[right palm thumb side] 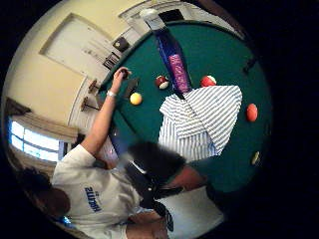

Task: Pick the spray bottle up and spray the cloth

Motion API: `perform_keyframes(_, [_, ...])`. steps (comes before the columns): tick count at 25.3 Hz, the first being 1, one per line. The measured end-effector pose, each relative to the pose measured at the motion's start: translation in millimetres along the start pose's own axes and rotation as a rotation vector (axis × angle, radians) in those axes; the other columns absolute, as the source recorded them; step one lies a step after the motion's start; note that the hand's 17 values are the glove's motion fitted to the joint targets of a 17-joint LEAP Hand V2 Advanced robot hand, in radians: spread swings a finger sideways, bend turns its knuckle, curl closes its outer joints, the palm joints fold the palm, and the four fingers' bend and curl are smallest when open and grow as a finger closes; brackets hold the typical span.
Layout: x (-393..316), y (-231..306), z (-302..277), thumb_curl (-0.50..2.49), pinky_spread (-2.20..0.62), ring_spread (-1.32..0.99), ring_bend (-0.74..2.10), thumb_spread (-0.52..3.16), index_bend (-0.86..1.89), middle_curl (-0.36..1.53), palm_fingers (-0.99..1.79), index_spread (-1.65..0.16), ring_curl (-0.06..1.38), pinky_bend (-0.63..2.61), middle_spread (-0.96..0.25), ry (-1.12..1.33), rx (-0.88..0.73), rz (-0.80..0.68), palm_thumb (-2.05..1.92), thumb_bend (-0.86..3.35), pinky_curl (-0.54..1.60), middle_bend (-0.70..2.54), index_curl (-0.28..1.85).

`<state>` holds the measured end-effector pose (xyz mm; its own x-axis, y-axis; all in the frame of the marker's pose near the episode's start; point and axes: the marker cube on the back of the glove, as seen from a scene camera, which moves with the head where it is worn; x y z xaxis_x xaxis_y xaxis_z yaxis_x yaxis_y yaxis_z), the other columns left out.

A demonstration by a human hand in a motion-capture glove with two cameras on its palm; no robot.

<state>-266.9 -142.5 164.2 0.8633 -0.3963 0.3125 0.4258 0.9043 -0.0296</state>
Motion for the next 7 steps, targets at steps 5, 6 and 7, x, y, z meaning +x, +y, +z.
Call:
perform_keyframes(5, [2.3,0.2,0.6,0.35,0.21,-0.19,0.26,0.88,0.14,0.33,0.29,-0.47,0.3,0.41,-0.17,-0.008,-0.002,0.006,0.24,-0.04,0.36,0.19,0.23])
perform_keyframes(6, [2.4,0.1,1.2,0.35,0.21,-0.19,0.26,0.88,0.14,0.33,0.29,-0.47,0.3,0.41,-0.17,-0.011,-0.003,0.007,0.24,-0.04,0.36,0.19,0.23])
perform_keyframes(7, [2.4,0.1,1.6,0.35,0.21,-0.19,0.26,0.88,0.14,0.33,0.29,-0.47,0.3,0.42,-0.17,-0.012,-0.004,0.007,0.24,-0.04,0.36,0.19,0.23])
